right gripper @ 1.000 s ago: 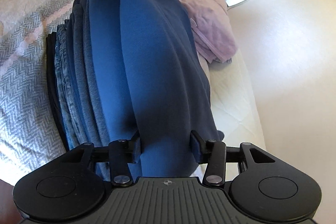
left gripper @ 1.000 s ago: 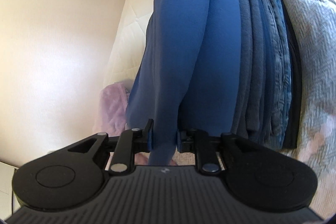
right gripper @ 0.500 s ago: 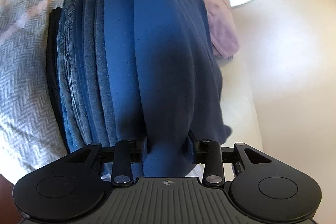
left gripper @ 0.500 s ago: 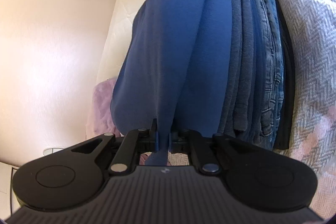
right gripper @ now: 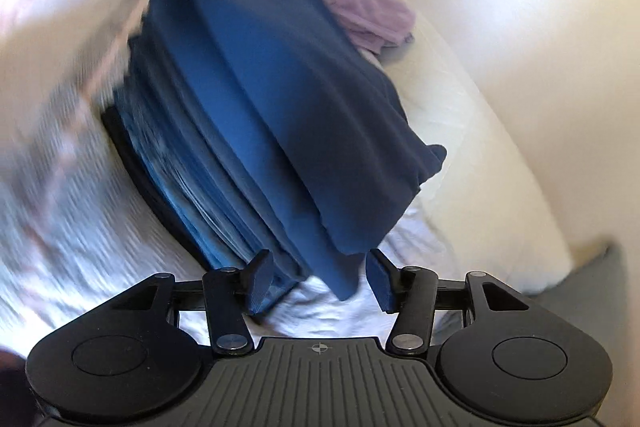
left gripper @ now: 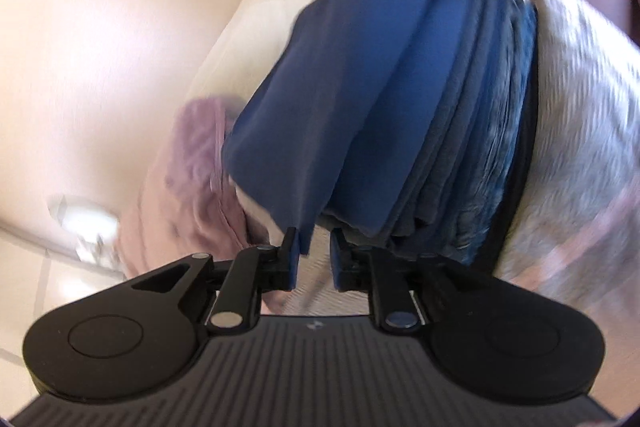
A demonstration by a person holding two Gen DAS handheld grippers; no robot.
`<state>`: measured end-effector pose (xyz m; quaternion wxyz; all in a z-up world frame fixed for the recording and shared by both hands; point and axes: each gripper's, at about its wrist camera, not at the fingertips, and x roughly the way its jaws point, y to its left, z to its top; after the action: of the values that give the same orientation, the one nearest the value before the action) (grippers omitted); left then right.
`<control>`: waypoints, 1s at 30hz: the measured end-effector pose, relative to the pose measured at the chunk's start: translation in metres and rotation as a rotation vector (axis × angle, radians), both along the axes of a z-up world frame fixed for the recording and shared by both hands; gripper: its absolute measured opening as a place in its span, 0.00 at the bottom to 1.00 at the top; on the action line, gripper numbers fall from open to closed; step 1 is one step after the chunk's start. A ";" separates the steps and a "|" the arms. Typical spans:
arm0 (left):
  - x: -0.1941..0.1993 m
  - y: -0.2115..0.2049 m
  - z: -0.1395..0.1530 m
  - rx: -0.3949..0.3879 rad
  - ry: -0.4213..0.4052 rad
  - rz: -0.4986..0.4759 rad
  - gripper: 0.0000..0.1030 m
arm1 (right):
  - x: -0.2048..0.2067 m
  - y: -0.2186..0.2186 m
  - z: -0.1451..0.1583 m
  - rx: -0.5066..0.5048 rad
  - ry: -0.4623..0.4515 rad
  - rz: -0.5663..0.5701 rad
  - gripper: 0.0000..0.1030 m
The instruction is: Fold clothes
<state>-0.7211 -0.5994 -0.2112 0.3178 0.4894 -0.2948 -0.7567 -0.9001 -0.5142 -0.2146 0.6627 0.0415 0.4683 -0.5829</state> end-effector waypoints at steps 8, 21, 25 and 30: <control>0.026 -0.017 0.062 0.201 0.359 0.208 0.14 | -0.008 -0.039 0.054 -0.075 -0.549 -0.154 0.50; -0.009 -0.049 0.011 0.297 0.343 0.331 0.15 | -0.012 -0.098 0.034 -0.046 -0.691 -0.177 0.50; 0.010 -0.033 0.020 0.353 0.405 0.396 0.30 | -0.009 -0.073 0.029 -0.025 -0.740 -0.286 0.58; 0.055 0.015 0.041 0.464 0.525 0.449 0.52 | -0.005 0.008 0.029 -0.005 -0.830 -0.486 0.73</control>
<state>-0.6661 -0.5844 -0.1705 0.4206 0.3908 0.0888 -0.8139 -0.9050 -0.5057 -0.1860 0.6384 0.3772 0.1398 -0.6562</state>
